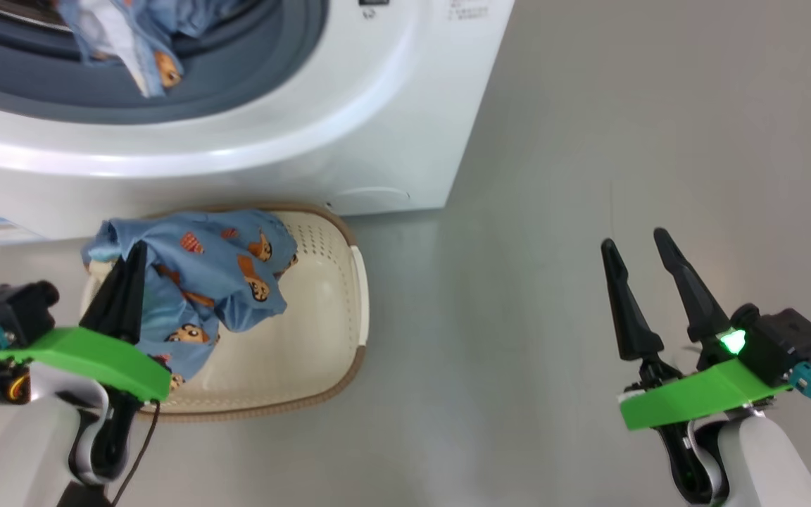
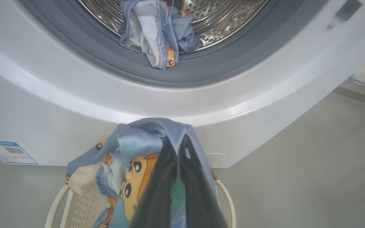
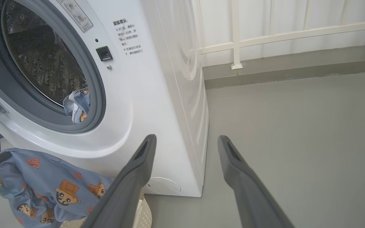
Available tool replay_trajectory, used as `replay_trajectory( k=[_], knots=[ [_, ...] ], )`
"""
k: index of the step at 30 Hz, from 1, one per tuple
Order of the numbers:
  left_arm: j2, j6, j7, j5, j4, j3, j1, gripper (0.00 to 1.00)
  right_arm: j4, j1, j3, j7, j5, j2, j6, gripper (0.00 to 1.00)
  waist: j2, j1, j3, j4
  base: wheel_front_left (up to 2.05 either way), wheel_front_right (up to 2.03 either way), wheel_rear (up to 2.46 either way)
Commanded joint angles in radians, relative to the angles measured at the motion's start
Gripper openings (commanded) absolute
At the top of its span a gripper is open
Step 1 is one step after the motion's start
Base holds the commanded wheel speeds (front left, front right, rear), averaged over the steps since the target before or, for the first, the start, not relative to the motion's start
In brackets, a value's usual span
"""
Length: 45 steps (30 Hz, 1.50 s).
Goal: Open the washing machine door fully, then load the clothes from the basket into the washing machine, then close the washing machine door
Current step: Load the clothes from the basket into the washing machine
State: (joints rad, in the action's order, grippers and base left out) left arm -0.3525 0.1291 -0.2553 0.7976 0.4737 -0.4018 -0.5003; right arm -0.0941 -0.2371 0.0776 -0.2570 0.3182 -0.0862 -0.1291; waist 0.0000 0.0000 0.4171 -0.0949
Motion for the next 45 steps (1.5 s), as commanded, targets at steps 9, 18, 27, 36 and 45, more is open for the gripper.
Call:
replay_trajectory(
  k=[9,18,27,36,45],
  knots=[
    [-0.014,0.002,-0.006,-0.141,-0.164,0.171,0.149,0.0,0.016,0.093,-0.007,-0.005,0.024,-0.024,-0.002,1.0,0.0,0.0,-0.156,0.056,0.0,0.0,0.0],
    [0.046,0.002,-0.006,-0.257,-0.336,0.32,0.337,0.0,0.02,0.164,-0.032,-0.005,0.04,-0.043,-0.002,1.0,0.0,0.0,-0.231,0.063,0.0,0.0,0.0],
    [0.113,0.002,-0.006,-0.34,-0.468,0.409,0.487,0.0,0.028,0.205,-0.052,-0.005,0.047,-0.05,-0.002,1.0,0.0,0.0,-0.262,0.071,0.0,0.0,0.0],
    [0.147,0.002,-0.006,-0.36,-0.52,0.437,0.538,0.0,0.034,0.223,-0.055,-0.005,0.048,-0.038,-0.002,1.0,0.0,0.0,-0.267,0.068,0.0,0.0,0.0],
    [0.128,0.002,-0.006,-0.347,-0.528,0.428,0.484,0.0,0.041,0.204,-0.05,-0.005,0.044,-0.027,-0.002,1.0,0.0,0.0,-0.221,0.052,0.0,0.0,0.0]
  ],
)
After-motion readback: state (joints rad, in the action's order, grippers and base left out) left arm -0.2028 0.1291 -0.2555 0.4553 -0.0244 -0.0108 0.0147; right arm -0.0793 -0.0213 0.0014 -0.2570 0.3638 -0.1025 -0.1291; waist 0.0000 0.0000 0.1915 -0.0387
